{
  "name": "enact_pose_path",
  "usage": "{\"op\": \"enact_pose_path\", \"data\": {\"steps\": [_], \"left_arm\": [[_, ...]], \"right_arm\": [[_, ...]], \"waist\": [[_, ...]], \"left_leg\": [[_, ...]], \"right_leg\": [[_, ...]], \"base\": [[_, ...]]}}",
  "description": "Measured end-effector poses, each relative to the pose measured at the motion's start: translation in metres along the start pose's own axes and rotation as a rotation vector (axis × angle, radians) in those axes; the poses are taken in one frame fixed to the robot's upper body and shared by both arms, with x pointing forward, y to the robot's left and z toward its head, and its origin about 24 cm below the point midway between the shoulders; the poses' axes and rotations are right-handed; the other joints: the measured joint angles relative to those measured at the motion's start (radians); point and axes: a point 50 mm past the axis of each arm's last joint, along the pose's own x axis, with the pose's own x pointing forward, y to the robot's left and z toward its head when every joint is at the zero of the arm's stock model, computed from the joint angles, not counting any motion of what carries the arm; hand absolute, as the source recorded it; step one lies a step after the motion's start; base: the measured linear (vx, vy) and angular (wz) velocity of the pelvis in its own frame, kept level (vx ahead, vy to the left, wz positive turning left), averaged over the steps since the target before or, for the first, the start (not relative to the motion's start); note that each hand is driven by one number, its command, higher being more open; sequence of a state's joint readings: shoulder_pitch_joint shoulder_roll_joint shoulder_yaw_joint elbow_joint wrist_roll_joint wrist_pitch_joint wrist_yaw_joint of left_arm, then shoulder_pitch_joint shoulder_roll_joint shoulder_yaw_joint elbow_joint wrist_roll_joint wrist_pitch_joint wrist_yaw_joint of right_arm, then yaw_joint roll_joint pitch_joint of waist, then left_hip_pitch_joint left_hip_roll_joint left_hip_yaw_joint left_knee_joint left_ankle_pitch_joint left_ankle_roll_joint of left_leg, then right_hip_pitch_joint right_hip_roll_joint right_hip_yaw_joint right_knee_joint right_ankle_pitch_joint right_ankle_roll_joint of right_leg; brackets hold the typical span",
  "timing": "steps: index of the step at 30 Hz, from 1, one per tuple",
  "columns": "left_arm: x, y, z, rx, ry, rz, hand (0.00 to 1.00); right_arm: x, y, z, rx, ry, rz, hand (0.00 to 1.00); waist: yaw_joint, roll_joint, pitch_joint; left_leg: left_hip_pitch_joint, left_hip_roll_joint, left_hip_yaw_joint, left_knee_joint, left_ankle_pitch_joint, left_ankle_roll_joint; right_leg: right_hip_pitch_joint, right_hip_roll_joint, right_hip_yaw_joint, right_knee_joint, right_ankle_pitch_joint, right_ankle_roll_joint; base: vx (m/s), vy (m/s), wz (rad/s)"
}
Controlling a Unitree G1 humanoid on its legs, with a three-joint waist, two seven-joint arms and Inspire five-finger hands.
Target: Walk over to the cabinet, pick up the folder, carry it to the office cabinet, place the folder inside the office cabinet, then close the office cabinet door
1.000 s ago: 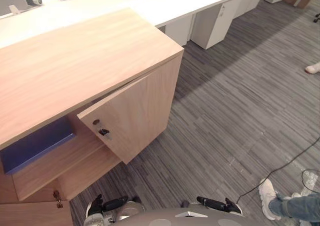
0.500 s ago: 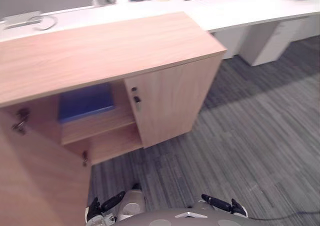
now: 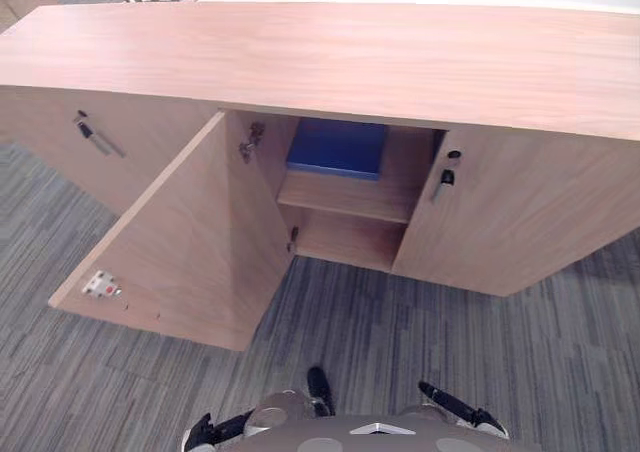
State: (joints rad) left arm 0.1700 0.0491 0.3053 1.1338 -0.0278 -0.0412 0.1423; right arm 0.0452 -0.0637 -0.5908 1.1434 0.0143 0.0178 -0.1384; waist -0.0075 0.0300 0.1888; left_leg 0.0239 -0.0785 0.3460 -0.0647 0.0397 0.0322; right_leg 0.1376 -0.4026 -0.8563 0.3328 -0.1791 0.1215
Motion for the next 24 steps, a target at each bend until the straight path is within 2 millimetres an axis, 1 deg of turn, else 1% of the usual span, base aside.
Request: {"op": "enact_pose_path", "data": {"steps": [2,3,4,10,14,17,18,19,20,21,22,23,24], "left_arm": [[0.000,0.001,0.001,0.017,-0.003,-0.004,1.00],[0.000,0.001,0.001,0.017,-0.003,-0.004,1.00],[0.000,0.001,-0.001,0.017,0.000,-0.002,1.00],[-0.001,0.006,-0.009,0.015,0.024,0.008,1.00],[-0.001,0.006,-0.010,0.016,0.025,0.008,1.00],[-0.001,0.008,-0.009,0.021,0.023,0.004,1.00],[-0.001,0.007,-0.009,0.039,0.023,-0.002,1.00],[-0.001,0.006,-0.010,0.058,0.021,-0.008,1.00],[-0.001,0.005,-0.009,0.085,0.016,-0.017,1.00],[-0.001,0.004,-0.007,0.119,0.004,-0.028,1.00],[0.000,0.001,0.000,0.148,-0.018,-0.037,1.00],[0.001,0.002,0.004,0.157,-0.031,-0.034,1.00],[0.002,0.006,0.011,0.180,-0.050,-0.024,1.00]], "right_arm": [[0.000,-0.002,-0.003,0.001,0.015,-0.004,1.00],[0.000,-0.002,-0.004,-0.004,0.021,-0.004,1.00],[0.000,-0.001,-0.003,-0.010,0.020,-0.001,1.00],[0.000,0.003,-0.002,-0.034,0.015,0.012,1.00],[-0.001,0.005,-0.002,-0.050,0.013,0.020,1.00],[0.000,0.004,-0.002,-0.060,0.013,0.019,1.00],[0.000,0.002,-0.002,-0.091,0.011,0.013,1.00],[0.000,0.000,-0.002,-0.095,0.011,0.009,1.00],[0.000,-0.002,-0.001,-0.097,0.009,0.005,1.00],[0.000,-0.003,0.000,-0.096,0.000,0.004,1.00],[0.000,0.005,0.007,-0.135,-0.028,0.027,1.00],[0.000,0.009,0.009,-0.153,-0.039,0.039,1.00],[-0.001,0.015,0.009,-0.171,-0.044,0.059,1.00]], "waist": [[-0.002,0.004,-0.001],[0.001,-0.001,0.000],[0.005,0.000,-0.001],[0.004,-0.007,-0.004],[0.005,-0.014,-0.010],[0.007,-0.016,-0.010],[0.004,-0.017,-0.013],[0.003,-0.013,-0.015],[0.001,-0.009,-0.015],[-0.005,-0.004,-0.017],[-0.011,0.003,-0.017],[-0.010,0.002,-0.015],[-0.008,-0.004,-0.012]], "left_leg": [[0.011,-0.012,-0.026,-0.025,0.014,0.001],[0.011,-0.015,-0.030,-0.025,0.014,0.001],[0.012,-0.019,-0.035,-0.025,0.015,0.001],[0.010,-0.027,-0.045,-0.025,0.015,0.002],[0.002,-0.032,-0.060,-0.025,0.018,0.009],[0.003,-0.042,-0.077,-0.025,0.014,0.023],[0.006,-0.056,-0.104,-0.025,0.006,0.034],[0.010,-0.062,-0.116,-0.024,0.004,0.049],[0.021,-0.070,-0.144,-0.024,-0.001,0.077],[0.030,-0.067,-0.182,-0.020,0.001,0.094],[0.034,-0.053,-0.219,-0.020,0.003,0.094],[0.033,-0.044,-0.239,-0.020,0.006,0.091],[0.029,-0.031,-0.276,-0.020,0.016,0.076]], "right_leg": [[0.020,-0.001,-0.024,-0.007,0.002,0.003],[0.024,-0.002,-0.027,-0.008,0.001,0.002],[0.029,-0.002,-0.030,-0.014,0.002,0.002],[0.033,0.002,-0.031,-0.022,0.004,0.003],[0.036,0.003,-0.042,-0.030,0.010,0.012],[0.049,-0.004,-0.060,-0.027,0.011,0.012],[0.064,-0.021,-0.071,0.011,0.007,0.005],[0.060,-0.036,-0.054,0.048,0.006,-0.007],[0.036,-0.058,0.022,0.129,-0.003,-0.069],[-0.034,-0.045,0.207,0.220,-0.030,-0.117],[-0.088,0.055,0.439,0.220,-0.076,-0.097],[-0.114,0.112,0.548,0.215,-0.096,-0.090],[-0.157,0.221,0.743,0.178,-0.115,-0.073]], "base": [[-0.04,0.056,0.38],[-0.02,0.037,0.30],[-0.01,0.032,0.13],[0.03,0.004,0.06],[0.08,-0.036,0.09],[0.11,-0.048,0.20],[0.13,-0.044,0.42],[0.16,-0.020,0.57],[0.15,0.002,0.69],[0.17,-0.015,0.91],[0.11,-0.054,0.90],[0.09,-0.127,1.02],[0.04,-0.095,0.85]]}}
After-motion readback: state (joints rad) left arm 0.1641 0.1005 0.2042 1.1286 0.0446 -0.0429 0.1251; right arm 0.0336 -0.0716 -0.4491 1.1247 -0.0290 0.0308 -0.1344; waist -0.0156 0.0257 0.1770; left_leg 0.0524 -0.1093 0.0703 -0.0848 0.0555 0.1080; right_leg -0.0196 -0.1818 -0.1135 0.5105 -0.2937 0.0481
